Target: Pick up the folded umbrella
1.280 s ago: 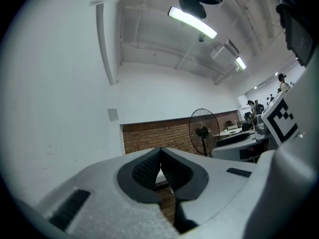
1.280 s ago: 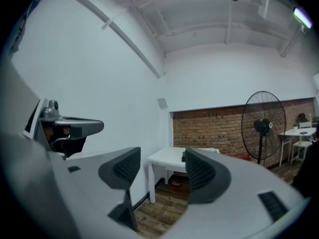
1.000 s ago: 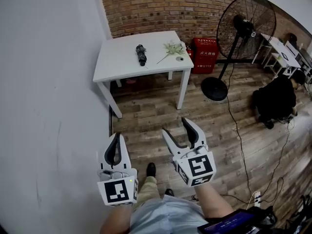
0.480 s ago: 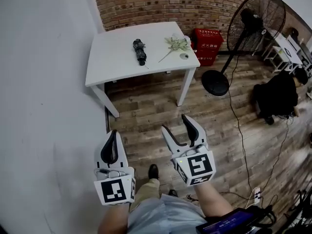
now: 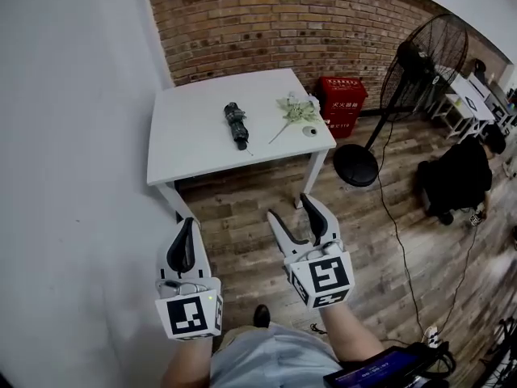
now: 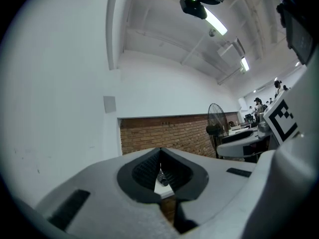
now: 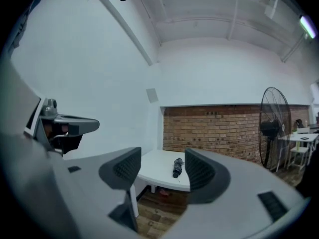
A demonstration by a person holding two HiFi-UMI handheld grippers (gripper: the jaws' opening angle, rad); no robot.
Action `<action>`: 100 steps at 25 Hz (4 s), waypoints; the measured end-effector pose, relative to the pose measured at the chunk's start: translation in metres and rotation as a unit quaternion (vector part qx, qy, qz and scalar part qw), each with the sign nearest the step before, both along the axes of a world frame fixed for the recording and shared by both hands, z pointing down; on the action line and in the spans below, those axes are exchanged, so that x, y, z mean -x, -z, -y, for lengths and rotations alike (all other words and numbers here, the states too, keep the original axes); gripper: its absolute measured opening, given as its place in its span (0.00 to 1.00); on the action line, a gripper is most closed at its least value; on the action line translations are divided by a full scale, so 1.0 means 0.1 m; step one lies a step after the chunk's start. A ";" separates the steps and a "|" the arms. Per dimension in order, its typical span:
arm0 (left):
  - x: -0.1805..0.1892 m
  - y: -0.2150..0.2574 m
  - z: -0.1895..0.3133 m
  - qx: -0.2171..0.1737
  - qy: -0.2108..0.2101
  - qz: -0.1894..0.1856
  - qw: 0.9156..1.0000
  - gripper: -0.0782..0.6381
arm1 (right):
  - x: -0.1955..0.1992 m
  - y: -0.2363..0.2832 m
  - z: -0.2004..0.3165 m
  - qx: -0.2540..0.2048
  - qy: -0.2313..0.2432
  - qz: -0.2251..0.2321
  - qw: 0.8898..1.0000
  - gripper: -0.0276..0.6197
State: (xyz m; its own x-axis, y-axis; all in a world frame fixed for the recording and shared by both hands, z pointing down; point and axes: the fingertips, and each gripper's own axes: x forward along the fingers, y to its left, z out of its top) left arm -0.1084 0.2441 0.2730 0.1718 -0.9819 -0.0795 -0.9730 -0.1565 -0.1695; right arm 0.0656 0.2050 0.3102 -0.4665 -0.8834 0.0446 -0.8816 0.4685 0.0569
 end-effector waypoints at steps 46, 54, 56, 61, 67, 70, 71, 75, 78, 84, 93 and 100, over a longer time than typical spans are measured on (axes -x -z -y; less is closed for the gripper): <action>-0.13 -0.55 3.00 0.082 0.013 0.028 0.996 0.12 | -0.09 -0.48 3.16 0.055 0.007 0.005 0.998 0.45; -0.10 -0.37 3.42 0.067 0.048 0.034 0.996 0.12 | -0.04 -0.33 3.73 0.045 0.035 0.016 0.998 0.45; -0.09 -0.32 3.46 0.063 0.055 0.035 0.996 0.12 | -0.02 -0.29 3.81 0.043 0.041 0.019 0.998 0.45; -0.01 -0.17 3.56 0.047 0.074 0.037 0.995 0.12 | 0.10 -0.12 3.99 0.027 0.059 0.024 0.998 0.45; 0.13 -0.07 3.65 0.033 0.087 0.033 0.995 0.12 | 0.27 -0.03 4.12 0.020 0.071 0.022 0.997 0.45; 0.27 -0.06 3.71 0.032 0.096 0.029 0.994 0.12 | 0.41 0.00 4.21 0.017 0.079 0.018 0.997 0.45; 0.31 -0.07 3.74 0.032 0.097 0.027 0.994 0.12 | 0.46 0.00 4.25 0.018 0.080 0.016 0.996 0.45; 0.50 -0.13 3.90 0.036 0.097 0.020 0.994 0.12 | 0.66 -0.10 4.39 0.028 0.083 0.008 0.996 0.45; 0.64 -0.18 4.03 0.044 0.094 0.019 0.994 0.12 | 0.81 -0.20 4.50 0.039 0.080 0.001 0.996 0.45; 0.94 -0.39 4.35 0.069 0.080 0.011 0.994 0.12 | 1.07 -0.51 4.76 0.073 0.066 -0.013 0.995 0.46; 1.22 -0.86 4.82 0.116 0.056 0.006 0.992 0.12 | 1.23 -1.28 5.08 0.158 0.038 -0.033 0.986 0.53; 1.32 -1.23 5.00 0.153 0.041 0.001 0.987 0.12 | 1.27 -1.87 5.15 0.221 0.023 -0.045 0.974 0.56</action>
State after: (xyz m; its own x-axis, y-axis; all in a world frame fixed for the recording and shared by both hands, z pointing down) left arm -0.2409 -0.2559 0.3964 0.0903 -0.9707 0.2226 -0.9844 -0.1209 -0.1280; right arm -0.0610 -0.3101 0.4971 -0.4810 -0.7476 0.4579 -0.8603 0.5031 -0.0822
